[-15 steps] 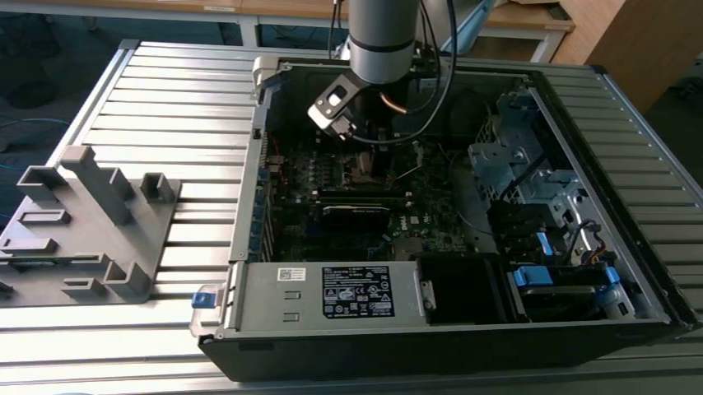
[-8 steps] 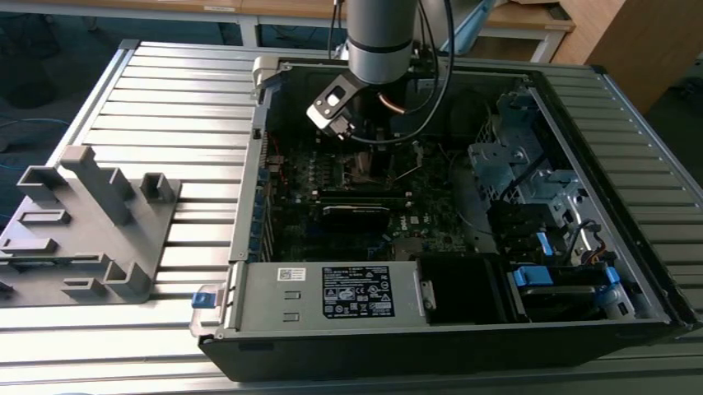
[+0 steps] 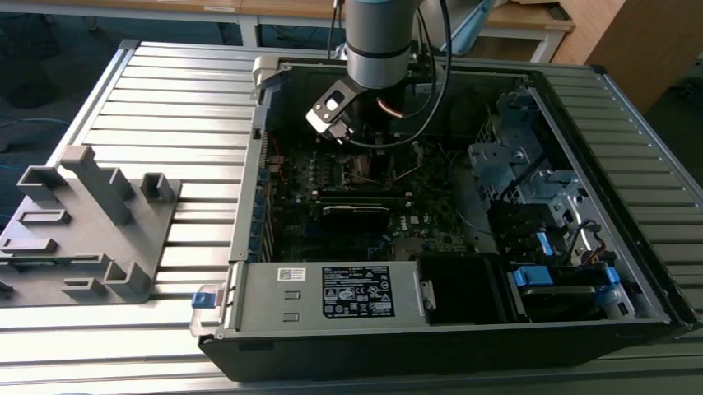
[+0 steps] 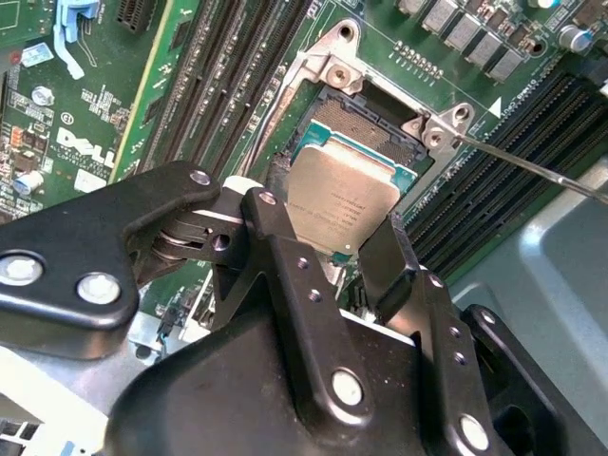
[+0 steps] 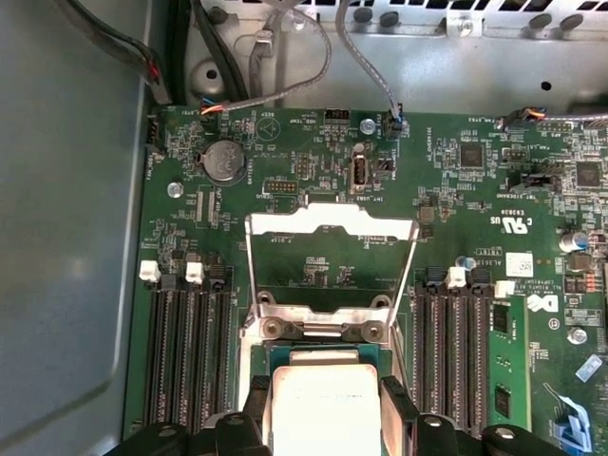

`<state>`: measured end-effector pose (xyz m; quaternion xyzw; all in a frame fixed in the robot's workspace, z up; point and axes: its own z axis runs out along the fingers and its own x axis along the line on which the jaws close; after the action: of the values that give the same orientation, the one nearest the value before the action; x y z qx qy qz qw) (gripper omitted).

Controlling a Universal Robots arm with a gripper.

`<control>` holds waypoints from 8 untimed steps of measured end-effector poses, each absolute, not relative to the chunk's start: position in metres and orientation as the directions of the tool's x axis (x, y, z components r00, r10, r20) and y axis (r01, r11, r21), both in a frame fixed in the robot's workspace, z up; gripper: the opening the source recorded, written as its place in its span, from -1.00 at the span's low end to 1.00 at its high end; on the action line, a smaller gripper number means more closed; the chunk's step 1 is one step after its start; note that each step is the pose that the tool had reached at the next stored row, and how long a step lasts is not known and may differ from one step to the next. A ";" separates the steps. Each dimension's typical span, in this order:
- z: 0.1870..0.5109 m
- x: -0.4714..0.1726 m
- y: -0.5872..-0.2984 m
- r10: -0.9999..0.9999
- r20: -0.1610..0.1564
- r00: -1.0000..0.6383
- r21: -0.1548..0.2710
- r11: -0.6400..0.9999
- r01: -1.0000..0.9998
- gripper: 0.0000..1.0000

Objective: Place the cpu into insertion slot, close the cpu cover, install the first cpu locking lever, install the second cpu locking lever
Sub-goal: 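Place the cpu into insertion slot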

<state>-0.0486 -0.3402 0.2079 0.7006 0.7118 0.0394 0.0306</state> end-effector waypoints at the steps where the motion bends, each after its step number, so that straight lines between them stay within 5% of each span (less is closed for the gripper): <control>1: 0.208 -0.049 -0.340 1.000 0.012 -0.016 0.099 0.015 0.995 0.08; 8: 0.204 -0.051 -0.340 1.000 0.011 -0.016 0.099 0.015 0.995 0.08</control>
<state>-0.0508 -0.3402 0.2042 0.7008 0.7117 0.0392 0.0306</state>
